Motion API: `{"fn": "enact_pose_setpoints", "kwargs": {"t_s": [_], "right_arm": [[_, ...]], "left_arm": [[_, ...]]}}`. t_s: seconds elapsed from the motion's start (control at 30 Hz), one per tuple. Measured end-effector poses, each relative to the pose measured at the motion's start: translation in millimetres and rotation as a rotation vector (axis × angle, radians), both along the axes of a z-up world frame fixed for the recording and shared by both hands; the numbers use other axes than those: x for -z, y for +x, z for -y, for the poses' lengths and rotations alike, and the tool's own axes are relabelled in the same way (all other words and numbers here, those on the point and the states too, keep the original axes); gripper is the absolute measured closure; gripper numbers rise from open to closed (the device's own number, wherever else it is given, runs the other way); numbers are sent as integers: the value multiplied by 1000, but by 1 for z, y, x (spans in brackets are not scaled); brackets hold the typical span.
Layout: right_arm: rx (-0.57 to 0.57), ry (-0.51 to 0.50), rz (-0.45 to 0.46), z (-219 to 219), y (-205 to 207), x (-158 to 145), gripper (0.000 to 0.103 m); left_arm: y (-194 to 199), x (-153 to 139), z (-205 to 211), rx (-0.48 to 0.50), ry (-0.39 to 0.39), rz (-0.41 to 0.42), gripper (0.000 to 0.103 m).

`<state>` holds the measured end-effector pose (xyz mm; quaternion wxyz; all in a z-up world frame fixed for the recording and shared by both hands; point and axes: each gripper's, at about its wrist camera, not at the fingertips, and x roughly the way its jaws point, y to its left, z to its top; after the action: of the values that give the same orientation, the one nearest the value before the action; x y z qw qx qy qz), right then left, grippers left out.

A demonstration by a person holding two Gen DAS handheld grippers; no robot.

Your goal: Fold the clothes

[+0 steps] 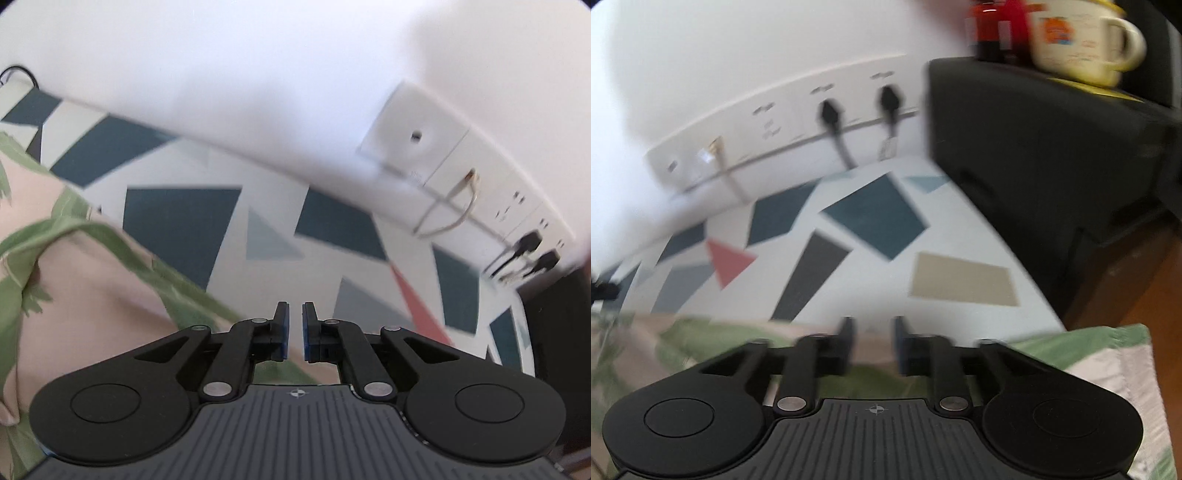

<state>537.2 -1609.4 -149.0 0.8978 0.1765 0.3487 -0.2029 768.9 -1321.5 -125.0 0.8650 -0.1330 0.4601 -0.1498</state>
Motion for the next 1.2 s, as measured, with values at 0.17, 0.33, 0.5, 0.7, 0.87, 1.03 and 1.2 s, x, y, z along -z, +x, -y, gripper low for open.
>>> {"fn": "enact_pose_setpoints", "kwargs": {"t_s": [0.17, 0.33, 0.5, 0.7, 0.87, 1.03, 1.2], "right_arm": [[-176, -81, -38, -26, 5, 7, 62], [-255, -130, -65, -34, 13, 16, 69], [-312, -80, -64, -32, 18, 13, 100], [-197, -44, 42, -16, 12, -2, 103], [-104, -64, 97, -3, 23, -7, 103], [-35, -101, -3, 0, 37, 10, 86], [195, -108, 115, 5, -20, -7, 60]], "left_arm": [[-30, -5, -7, 100, 54, 26, 81], [-62, 8, -23, 158, 174, 1, 58], [-91, 22, -33, 157, 285, 21, 45], [-104, 29, -18, 211, 374, 47, 21], [-103, 31, -17, 203, 370, 50, 18], [-101, 34, -16, 201, 371, 57, 10], [-101, 35, -14, 197, 371, 61, 7]]}}
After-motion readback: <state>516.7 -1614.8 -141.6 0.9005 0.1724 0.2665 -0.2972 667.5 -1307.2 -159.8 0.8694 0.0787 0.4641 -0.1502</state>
